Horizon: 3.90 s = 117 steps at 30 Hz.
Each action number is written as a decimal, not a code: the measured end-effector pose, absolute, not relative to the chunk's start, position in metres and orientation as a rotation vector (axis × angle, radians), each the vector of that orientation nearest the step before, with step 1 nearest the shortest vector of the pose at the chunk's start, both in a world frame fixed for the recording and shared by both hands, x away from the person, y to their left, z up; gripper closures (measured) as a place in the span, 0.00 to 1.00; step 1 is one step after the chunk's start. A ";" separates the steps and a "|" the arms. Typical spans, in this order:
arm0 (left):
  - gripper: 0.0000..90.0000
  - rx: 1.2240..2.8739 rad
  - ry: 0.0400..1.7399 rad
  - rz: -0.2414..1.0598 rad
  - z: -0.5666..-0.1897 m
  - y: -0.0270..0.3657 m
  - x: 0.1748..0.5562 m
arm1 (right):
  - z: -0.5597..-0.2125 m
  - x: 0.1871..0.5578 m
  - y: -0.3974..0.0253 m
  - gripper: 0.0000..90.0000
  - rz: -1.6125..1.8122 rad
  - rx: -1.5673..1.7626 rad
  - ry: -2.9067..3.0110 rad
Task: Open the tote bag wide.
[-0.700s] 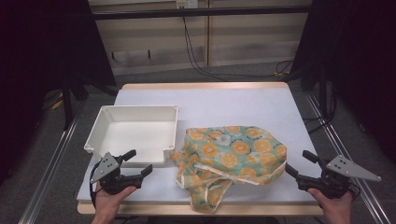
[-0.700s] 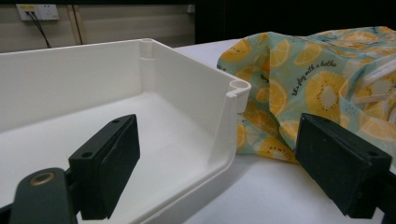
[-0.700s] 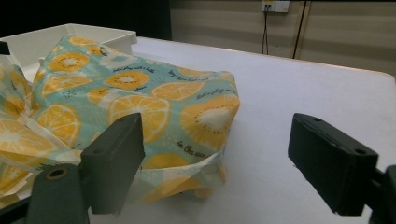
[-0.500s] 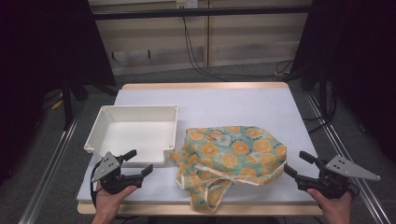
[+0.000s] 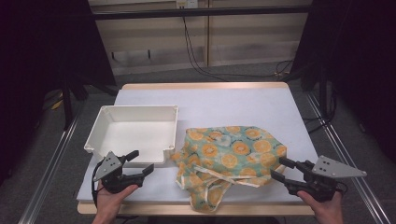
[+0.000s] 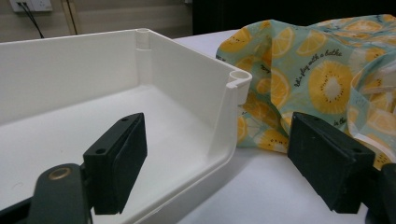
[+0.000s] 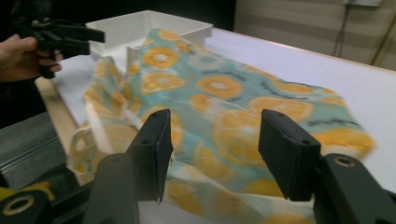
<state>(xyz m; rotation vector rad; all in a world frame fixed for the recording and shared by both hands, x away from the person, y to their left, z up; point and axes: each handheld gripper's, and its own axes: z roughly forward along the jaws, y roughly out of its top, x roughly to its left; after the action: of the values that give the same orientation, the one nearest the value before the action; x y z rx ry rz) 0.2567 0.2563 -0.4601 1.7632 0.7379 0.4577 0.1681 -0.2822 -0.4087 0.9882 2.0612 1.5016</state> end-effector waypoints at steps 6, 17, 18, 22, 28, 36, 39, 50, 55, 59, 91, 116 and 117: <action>0.24 1.771 0.717 0.454 -0.459 0.255 0.256 | -0.402 0.166 -0.259 0.38 1.503 0.913 2.155; 0.24 1.772 0.727 0.432 -0.461 0.252 0.258 | -0.411 0.183 -0.212 0.18 1.474 0.769 2.327; 0.24 1.772 0.727 0.432 -0.461 0.252 0.258 | -0.411 0.183 -0.212 0.18 1.474 0.769 2.327; 0.24 1.772 0.725 0.430 -0.460 0.252 0.258 | -0.422 0.197 -0.203 0.18 1.436 0.763 2.386; 0.24 1.763 0.728 0.423 -0.461 0.253 0.258 | -0.431 0.211 -0.196 0.25 1.355 0.764 2.415; 0.25 1.772 0.715 0.404 -0.459 0.248 0.260 | -0.444 0.223 -0.194 0.42 1.306 0.781 2.419; 0.25 1.780 0.688 0.393 -0.459 0.242 0.260 | -0.448 0.225 -0.192 0.52 1.286 0.778 2.415; 0.33 1.791 0.629 0.365 -0.454 0.235 0.251 | -0.444 0.232 -0.195 0.99 1.352 0.810 2.443; 0.40 1.791 0.592 0.328 -0.450 0.227 0.247 | -0.431 0.233 -0.199 1.00 1.409 0.818 2.434; 0.45 1.797 0.542 0.297 -0.445 0.220 0.242 | -0.418 0.237 -0.202 1.00 1.455 0.820 2.398; 0.71 1.855 0.248 0.086 -0.411 0.155 0.218 | -0.379 0.317 -0.197 1.00 1.520 0.917 2.308; 0.61 1.904 0.250 0.080 -0.412 0.057 0.289 | -0.385 0.352 -0.193 1.00 1.508 0.964 2.338; 0.61 1.910 0.255 0.081 -0.414 0.056 0.292 | -0.385 0.352 -0.193 1.00 1.507 0.963 2.340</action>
<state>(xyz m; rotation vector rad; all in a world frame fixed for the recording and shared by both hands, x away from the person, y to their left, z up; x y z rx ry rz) 0.2919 0.0557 -0.4141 1.9101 0.2551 0.0805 0.3522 -0.1934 -0.3851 0.9627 2.3397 1.5074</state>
